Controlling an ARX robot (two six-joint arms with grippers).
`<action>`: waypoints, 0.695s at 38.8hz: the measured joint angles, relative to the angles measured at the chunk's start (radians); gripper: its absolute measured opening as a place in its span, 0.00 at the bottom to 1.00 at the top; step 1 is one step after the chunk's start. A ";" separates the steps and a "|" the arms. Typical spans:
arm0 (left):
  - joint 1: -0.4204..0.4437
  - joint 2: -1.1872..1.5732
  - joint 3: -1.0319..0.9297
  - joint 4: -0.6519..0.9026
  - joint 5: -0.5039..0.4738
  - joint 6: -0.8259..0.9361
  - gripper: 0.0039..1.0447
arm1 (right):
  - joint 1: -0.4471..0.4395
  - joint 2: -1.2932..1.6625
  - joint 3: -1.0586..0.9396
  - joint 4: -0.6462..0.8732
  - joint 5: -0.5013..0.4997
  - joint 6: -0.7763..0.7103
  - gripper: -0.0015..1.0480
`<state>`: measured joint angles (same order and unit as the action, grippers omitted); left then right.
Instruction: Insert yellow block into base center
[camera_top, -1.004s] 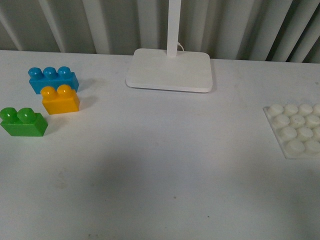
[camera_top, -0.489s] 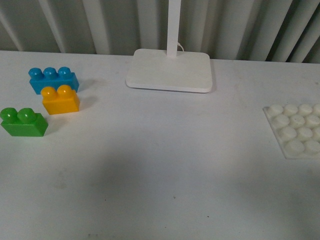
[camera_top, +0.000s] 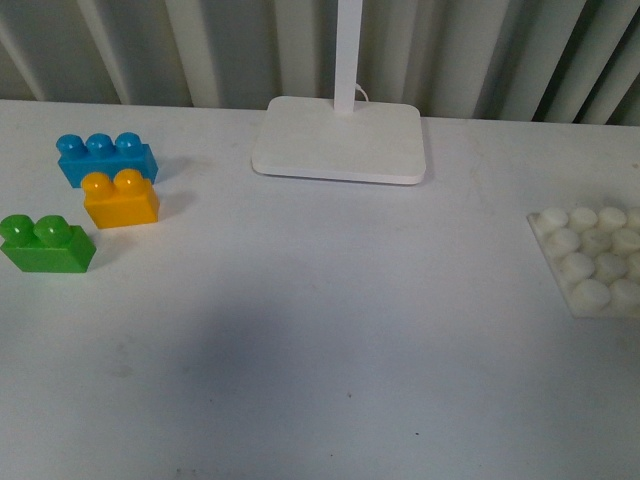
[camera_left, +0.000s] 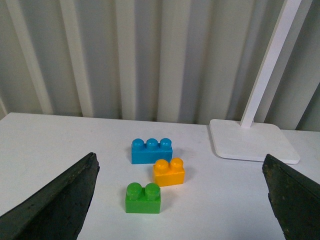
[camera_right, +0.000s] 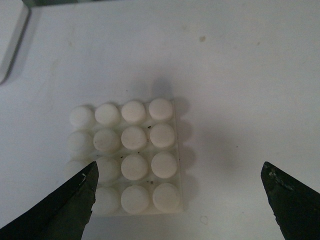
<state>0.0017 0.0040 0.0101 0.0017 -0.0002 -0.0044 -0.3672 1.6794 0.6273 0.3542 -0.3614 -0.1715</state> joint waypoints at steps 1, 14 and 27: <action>0.000 0.000 0.000 0.000 0.000 0.000 0.94 | 0.003 0.031 0.016 -0.007 -0.006 0.001 0.91; 0.000 0.000 0.000 0.000 0.000 0.000 0.94 | 0.100 0.273 0.151 -0.042 0.023 0.003 0.91; 0.000 0.000 0.000 0.000 0.000 0.000 0.94 | 0.144 0.386 0.224 -0.073 0.072 0.031 0.91</action>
<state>0.0017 0.0040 0.0101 0.0017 -0.0002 -0.0044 -0.2230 2.0655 0.8509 0.2810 -0.2890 -0.1410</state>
